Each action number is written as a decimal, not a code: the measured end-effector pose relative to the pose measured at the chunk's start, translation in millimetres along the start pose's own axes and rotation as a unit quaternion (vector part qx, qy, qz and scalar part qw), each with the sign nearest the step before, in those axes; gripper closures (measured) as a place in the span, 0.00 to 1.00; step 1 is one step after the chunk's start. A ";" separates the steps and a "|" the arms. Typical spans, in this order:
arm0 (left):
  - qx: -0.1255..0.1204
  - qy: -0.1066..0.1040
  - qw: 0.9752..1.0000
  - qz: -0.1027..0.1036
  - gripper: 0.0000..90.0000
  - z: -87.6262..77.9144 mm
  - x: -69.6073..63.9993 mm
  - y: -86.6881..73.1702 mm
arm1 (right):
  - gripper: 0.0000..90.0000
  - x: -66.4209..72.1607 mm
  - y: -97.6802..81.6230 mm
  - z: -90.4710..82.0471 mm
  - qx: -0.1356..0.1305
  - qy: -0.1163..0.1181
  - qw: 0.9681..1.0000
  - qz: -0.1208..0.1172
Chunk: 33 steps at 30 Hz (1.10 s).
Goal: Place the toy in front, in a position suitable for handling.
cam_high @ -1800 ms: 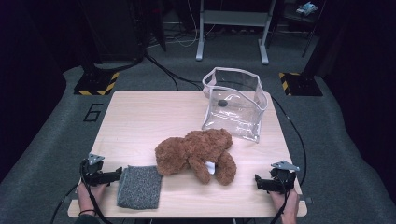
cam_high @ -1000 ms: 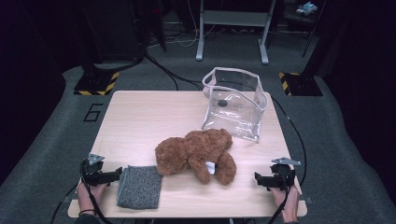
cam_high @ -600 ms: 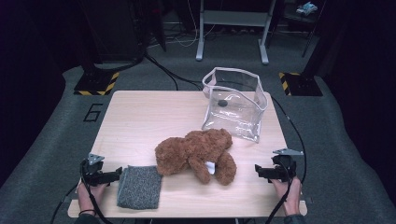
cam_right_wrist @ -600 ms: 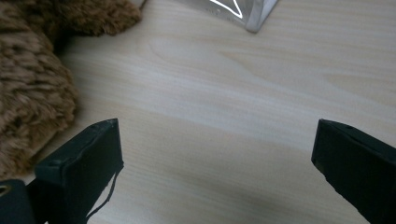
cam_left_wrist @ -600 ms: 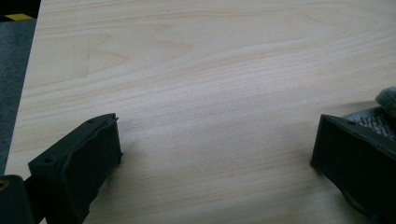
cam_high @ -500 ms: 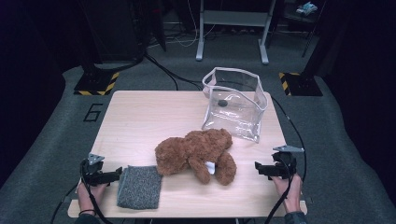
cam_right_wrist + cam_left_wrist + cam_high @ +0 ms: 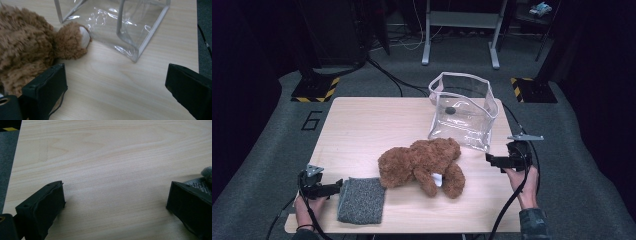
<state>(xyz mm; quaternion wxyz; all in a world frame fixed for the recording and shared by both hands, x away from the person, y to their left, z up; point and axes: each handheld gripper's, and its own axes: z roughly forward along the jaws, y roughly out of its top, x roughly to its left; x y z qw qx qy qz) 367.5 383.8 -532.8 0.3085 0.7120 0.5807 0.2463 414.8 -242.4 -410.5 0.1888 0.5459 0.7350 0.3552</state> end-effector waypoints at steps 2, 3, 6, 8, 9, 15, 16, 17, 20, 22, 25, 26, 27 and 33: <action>0.000 0.001 1.000 0.000 0.01 -0.1 0.0 0.0 | 0.04 -0.2 9.6 -1.5 -0.002 -0.001 1.000 -0.002; 0.000 0.001 1.000 0.001 0.01 -0.1 0.1 0.0 | 0.04 0.0 13.1 -1.9 -0.002 0.000 1.000 0.000; 0.000 0.001 1.000 0.001 0.01 -0.1 0.1 0.0 | 0.06 -1.1 26.6 -3.5 -0.005 -0.006 1.000 0.000; 0.000 0.001 1.000 0.001 0.01 -0.1 0.1 0.0 | 0.06 -2.1 30.7 -3.9 -0.008 -0.006 1.000 -0.001; 0.000 0.000 1.000 0.000 0.01 0.0 0.0 0.0 | 0.06 -2.3 35.7 -4.8 -0.009 -0.006 1.000 0.002; -0.002 0.002 1.000 -0.001 0.01 0.0 -0.3 -0.3 | 0.15 -7.0 59.8 -3.9 -0.013 -0.020 1.000 0.012; -0.003 0.002 1.000 -0.001 0.01 0.1 -0.3 -0.3 | 0.15 -7.0 63.2 -3.2 -0.014 -0.023 1.000 0.015; -0.003 0.002 1.000 -0.001 0.01 0.1 -0.3 -0.3 | 0.16 -7.5 66.3 -2.5 -0.014 -0.023 0.999 0.018; -0.003 0.001 1.000 -0.001 0.01 0.0 -0.4 -0.3 | 0.20 -8.1 75.2 0.5 -0.017 -0.028 0.999 0.029; -0.003 0.002 1.000 -0.001 0.01 0.1 -0.4 -0.3 | 0.24 -8.7 81.3 2.2 -0.019 -0.037 0.999 0.033; -0.003 0.002 1.000 0.000 0.02 -0.1 -0.4 -0.3 | 0.30 -10.0 90.4 3.9 -0.025 -0.045 0.998 0.039; -0.002 0.002 1.000 0.001 0.02 -0.2 -0.2 -0.3 | 0.31 -10.2 92.9 4.2 -0.028 -0.049 0.997 0.043; 0.000 0.001 1.000 0.004 0.02 -0.5 0.1 -0.2 | 0.32 -10.3 94.6 4.4 -0.031 -0.051 0.997 0.048; 0.001 -0.001 1.000 0.001 0.02 -0.8 -0.3 0.0 | 0.45 -14.0 108.5 5.2 -0.035 -0.076 0.995 0.058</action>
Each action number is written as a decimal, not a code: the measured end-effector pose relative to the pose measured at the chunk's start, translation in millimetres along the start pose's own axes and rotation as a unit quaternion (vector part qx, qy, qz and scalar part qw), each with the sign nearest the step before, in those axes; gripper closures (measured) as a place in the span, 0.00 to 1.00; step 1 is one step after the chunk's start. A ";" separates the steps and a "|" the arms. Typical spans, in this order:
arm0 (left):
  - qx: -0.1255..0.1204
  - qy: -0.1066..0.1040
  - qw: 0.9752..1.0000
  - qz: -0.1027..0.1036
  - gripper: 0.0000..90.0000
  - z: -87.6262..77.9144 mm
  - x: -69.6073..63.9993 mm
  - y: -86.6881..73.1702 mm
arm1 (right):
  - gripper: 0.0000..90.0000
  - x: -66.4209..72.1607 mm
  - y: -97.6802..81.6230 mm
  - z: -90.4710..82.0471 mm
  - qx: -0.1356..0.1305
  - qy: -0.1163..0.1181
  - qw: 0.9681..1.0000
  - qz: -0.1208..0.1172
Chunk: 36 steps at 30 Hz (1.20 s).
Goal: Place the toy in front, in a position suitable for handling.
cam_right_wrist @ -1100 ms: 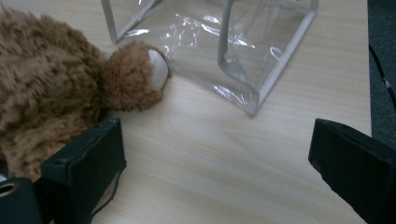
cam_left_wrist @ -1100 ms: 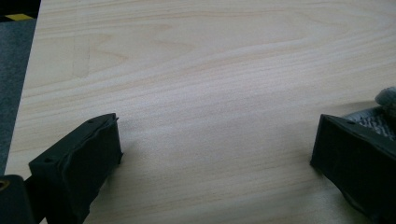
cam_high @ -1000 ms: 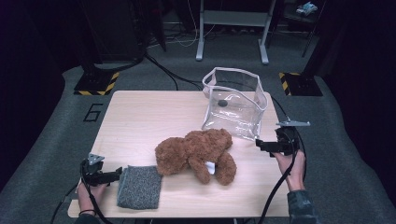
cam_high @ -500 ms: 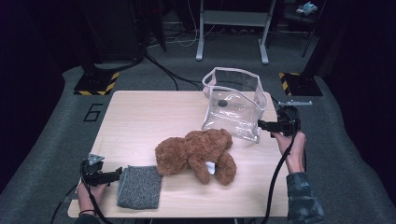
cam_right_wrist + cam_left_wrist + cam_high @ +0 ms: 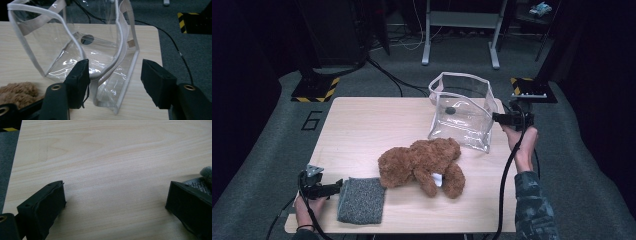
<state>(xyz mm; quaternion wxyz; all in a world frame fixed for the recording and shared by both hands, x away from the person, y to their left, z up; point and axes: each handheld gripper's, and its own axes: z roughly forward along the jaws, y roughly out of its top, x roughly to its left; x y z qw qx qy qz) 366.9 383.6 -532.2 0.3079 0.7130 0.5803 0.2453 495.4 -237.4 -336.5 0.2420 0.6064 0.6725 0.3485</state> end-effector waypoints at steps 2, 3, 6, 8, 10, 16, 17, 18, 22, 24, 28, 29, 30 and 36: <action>0.000 0.000 1.000 0.001 0.02 -0.1 0.1 0.0 | 0.49 -2.4 4.3 2.2 0.003 0.005 1.000 0.010; 0.000 0.000 1.000 0.000 0.02 0.0 0.0 0.0 | 0.51 -2.9 6.0 2.6 0.004 0.005 1.000 0.014; 0.000 0.001 1.000 0.001 0.02 -0.1 0.1 0.0 | 0.60 -3.8 12.7 5.8 0.007 -0.009 1.000 0.014; 0.000 0.000 1.000 0.000 0.02 0.0 0.0 0.0 | 0.63 -5.2 16.2 10.3 0.016 -0.014 1.000 0.021; 0.000 0.001 1.000 0.000 0.02 0.0 0.0 0.0 | 0.63 -6.4 16.9 11.8 0.017 -0.012 1.000 0.023; 0.000 0.000 1.000 0.000 0.02 0.0 0.0 0.0 | 0.73 -4.5 19.2 29.2 0.038 -0.007 0.998 0.043; 0.000 0.000 1.000 0.000 0.02 0.0 0.0 0.0 | 0.78 -3.9 19.7 32.0 0.041 -0.011 0.998 0.044; 0.000 0.000 1.000 0.000 0.02 0.0 0.0 0.0 | 0.84 -3.1 20.5 34.8 0.043 -0.009 0.998 0.042; 0.000 0.000 1.000 0.000 0.02 0.0 0.0 0.0 | 0.97 3.8 27.0 43.4 0.043 -0.017 0.998 0.042; 0.000 0.000 1.000 0.000 0.02 0.0 0.1 0.0 | 0.98 9.7 31.7 47.1 0.045 -0.027 0.998 0.028; -0.005 0.001 1.000 0.000 0.02 0.8 -0.2 -0.3 | 0.98 21.5 36.9 55.8 0.039 -0.043 0.998 -0.001; -0.005 0.001 1.000 0.000 0.02 0.9 -0.2 -0.2 | 0.98 24.0 37.7 57.1 0.040 -0.044 0.998 -0.007; -0.006 0.000 1.000 0.000 0.02 0.9 -0.3 -0.2 | 0.98 26.1 38.3 58.8 0.037 -0.039 0.998 -0.011; -0.001 -0.002 1.000 0.002 0.03 -0.1 -0.2 0.1 | 0.98 36.3 43.2 66.9 0.032 -0.035 0.999 -0.025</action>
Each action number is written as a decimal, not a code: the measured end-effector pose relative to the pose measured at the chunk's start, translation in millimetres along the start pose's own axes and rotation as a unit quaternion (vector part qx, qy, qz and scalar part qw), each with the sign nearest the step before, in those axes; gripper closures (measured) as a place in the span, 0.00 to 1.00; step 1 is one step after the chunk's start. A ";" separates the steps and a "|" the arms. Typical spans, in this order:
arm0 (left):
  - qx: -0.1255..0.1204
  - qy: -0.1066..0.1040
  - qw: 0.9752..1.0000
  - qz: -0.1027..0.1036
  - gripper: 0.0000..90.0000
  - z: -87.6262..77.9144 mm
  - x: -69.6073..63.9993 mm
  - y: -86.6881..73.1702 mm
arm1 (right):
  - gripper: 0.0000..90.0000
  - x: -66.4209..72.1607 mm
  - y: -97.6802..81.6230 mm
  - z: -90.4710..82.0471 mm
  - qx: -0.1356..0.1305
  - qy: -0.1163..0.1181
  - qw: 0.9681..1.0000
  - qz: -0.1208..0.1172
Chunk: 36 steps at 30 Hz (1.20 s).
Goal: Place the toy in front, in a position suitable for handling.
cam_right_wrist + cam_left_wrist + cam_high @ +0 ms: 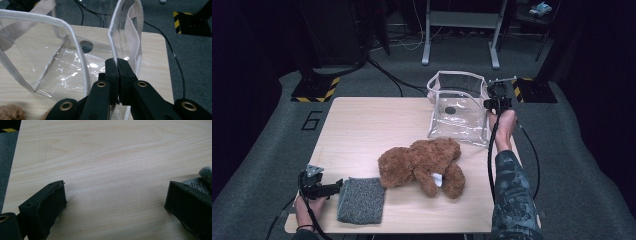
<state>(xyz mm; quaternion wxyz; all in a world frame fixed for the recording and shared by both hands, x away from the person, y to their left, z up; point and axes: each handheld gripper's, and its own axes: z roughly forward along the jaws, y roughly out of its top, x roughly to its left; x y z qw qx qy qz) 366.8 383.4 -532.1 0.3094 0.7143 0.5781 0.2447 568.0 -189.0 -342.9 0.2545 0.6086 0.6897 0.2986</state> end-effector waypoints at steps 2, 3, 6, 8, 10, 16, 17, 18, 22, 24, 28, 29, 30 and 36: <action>0.000 0.000 1.000 0.000 0.03 0.0 0.0 0.0 | 0.98 5.8 1.3 3.1 -0.002 -0.001 1.000 -0.009; 0.000 0.000 1.000 0.000 0.03 0.0 0.0 0.0 | 0.98 8.1 1.8 4.5 -0.006 0.003 1.000 -0.011; 0.000 0.000 1.000 0.000 0.03 0.0 0.0 0.0 | 0.98 15.5 3.1 7.5 -0.006 0.005 1.000 -0.021; 0.000 0.000 1.000 0.000 0.03 -0.1 0.0 0.0 | 0.98 19.8 3.7 9.2 -0.004 0.011 1.000 -0.028; 0.000 0.000 1.000 0.000 0.03 0.0 -0.1 0.0 | 0.98 23.4 4.4 10.5 -0.003 0.020 0.999 -0.030; -0.004 0.002 1.000 -0.001 0.03 0.6 -0.6 -0.4 | 0.98 31.8 4.9 13.7 -0.010 0.039 0.998 -0.044; -0.005 0.002 1.000 -0.001 0.03 0.6 -0.6 -0.4 | 0.98 33.5 4.8 13.9 -0.007 0.040 0.998 -0.041; -0.005 0.002 1.000 -0.001 0.03 0.6 -0.6 -0.4 | 0.98 34.4 4.9 14.5 -0.009 0.040 0.998 -0.045; -0.006 0.002 1.000 -0.001 0.03 0.7 -0.6 -0.5 | 0.98 39.2 5.3 15.3 -0.006 0.045 0.998 -0.051; -0.005 0.002 1.000 -0.001 0.03 0.7 -0.7 -0.5 | 0.98 41.8 5.4 15.6 -0.009 0.048 0.997 -0.054; -0.006 0.002 1.000 -0.001 0.03 0.7 -0.7 -0.5 | 0.98 50.1 6.3 16.5 -0.010 0.056 0.996 -0.066; -0.006 0.002 1.000 -0.001 0.03 0.7 -0.7 -0.5 | 0.98 52.2 6.7 16.9 -0.011 0.060 0.996 -0.068; -0.005 0.002 1.000 -0.001 0.03 0.7 -0.6 -0.5 | 0.98 54.9 6.8 16.6 -0.007 0.064 0.996 -0.064; -0.006 0.001 1.000 0.000 0.03 0.7 -0.6 -0.5 | 0.98 65.9 7.6 18.3 -0.013 0.083 0.994 -0.066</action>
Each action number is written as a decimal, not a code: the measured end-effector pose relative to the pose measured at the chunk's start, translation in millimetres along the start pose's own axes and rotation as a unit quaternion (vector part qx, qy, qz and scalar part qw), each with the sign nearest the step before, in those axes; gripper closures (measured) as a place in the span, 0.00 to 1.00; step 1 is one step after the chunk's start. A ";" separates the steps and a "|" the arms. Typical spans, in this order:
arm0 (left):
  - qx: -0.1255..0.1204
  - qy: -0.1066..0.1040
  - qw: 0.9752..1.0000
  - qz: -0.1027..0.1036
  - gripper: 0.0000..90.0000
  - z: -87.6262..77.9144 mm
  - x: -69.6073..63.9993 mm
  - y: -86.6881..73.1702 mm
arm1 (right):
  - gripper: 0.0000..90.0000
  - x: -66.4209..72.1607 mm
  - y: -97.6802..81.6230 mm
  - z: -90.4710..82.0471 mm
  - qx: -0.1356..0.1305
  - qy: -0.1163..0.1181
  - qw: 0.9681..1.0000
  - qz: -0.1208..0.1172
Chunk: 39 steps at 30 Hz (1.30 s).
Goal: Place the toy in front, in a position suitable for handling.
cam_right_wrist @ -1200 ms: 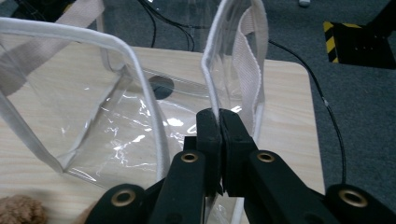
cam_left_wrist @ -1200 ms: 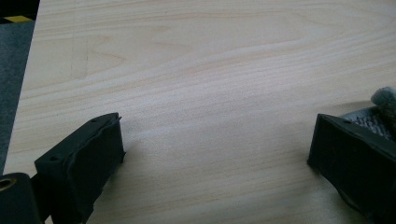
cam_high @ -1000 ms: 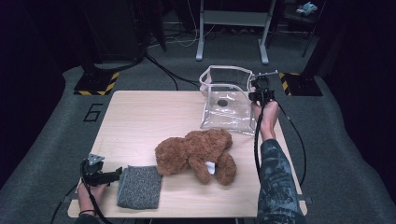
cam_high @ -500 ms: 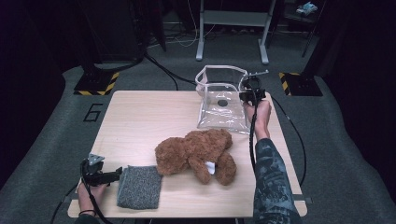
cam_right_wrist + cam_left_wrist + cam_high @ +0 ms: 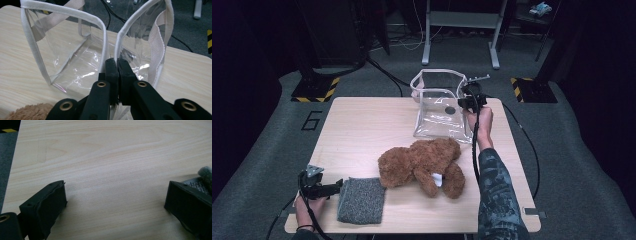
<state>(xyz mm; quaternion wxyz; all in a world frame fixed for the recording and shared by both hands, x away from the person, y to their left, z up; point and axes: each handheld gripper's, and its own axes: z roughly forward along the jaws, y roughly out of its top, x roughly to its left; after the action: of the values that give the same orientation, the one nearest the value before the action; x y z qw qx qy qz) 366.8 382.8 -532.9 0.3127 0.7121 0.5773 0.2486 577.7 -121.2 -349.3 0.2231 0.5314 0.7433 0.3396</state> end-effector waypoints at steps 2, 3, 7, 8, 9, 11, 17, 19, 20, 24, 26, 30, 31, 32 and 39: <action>0.000 0.000 1.000 0.000 0.03 0.0 0.0 0.0 | 0.98 4.0 1.1 2.2 -0.001 0.005 1.000 -0.006; 0.000 0.000 1.000 0.000 0.03 0.1 -0.1 0.0 | 0.98 6.4 1.6 2.6 0.000 0.005 1.000 -0.007; 0.002 0.000 1.000 0.003 0.03 -0.2 0.3 0.1 | 0.98 12.7 3.2 5.1 -0.005 0.015 1.000 -0.016; 0.000 0.000 1.000 0.000 0.03 0.1 -0.1 0.0 | 0.98 14.5 3.5 5.6 -0.006 0.018 1.000 -0.019; 0.000 0.000 1.000 0.000 0.03 0.1 -0.1 0.0 | 0.98 17.0 3.9 6.1 -0.004 0.022 1.000 -0.018; 0.002 0.000 1.000 0.002 0.03 -0.2 0.2 0.1 | 0.98 20.9 4.5 7.5 -0.006 0.028 0.999 -0.020; 0.001 -0.001 1.000 0.001 0.03 -0.1 0.1 0.1 | 0.88 16.4 4.8 4.2 -0.012 0.029 0.999 -0.005; 0.003 -0.001 1.000 0.004 0.03 -0.3 0.5 0.1 | 0.75 9.9 3.6 -1.7 -0.016 0.033 0.999 0.006; 0.002 -0.001 1.000 0.002 0.03 -0.2 0.2 0.1 | 0.72 6.5 2.3 -5.6 -0.022 0.031 0.999 0.011; 0.001 -0.001 1.000 0.001 0.03 0.0 0.1 0.1 | 0.49 -9.0 -5.9 -25.8 -0.040 0.041 0.998 0.023; -0.002 -0.001 1.000 0.000 0.03 0.3 0.0 0.1 | 0.40 -14.9 -14.1 -37.1 -0.047 0.044 0.998 0.027; 0.000 -0.002 1.000 0.000 0.03 0.1 0.2 0.3 | 0.24 -25.2 -40.3 -55.2 -0.043 0.047 0.998 0.027; 0.001 -0.002 1.000 -0.001 0.03 0.0 0.1 0.4 | 0.22 -27.9 -49.1 -58.9 -0.044 0.048 0.997 0.026; 0.002 -0.002 1.000 0.001 0.03 -0.2 0.2 0.5 | 0.19 -30.3 -58.7 -62.3 -0.041 0.045 0.998 0.021; 0.027 -0.003 1.000 0.005 0.04 -0.3 2.6 7.7 | 0.13 -39.9 -148.6 -63.4 -0.014 0.046 0.998 0.027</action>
<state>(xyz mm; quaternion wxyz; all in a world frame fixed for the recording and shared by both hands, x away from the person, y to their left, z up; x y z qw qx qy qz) 372.3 384.4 -527.1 0.2939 0.7240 0.5793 0.2320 452.4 -206.1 -418.2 0.1870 0.5318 0.7335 0.3797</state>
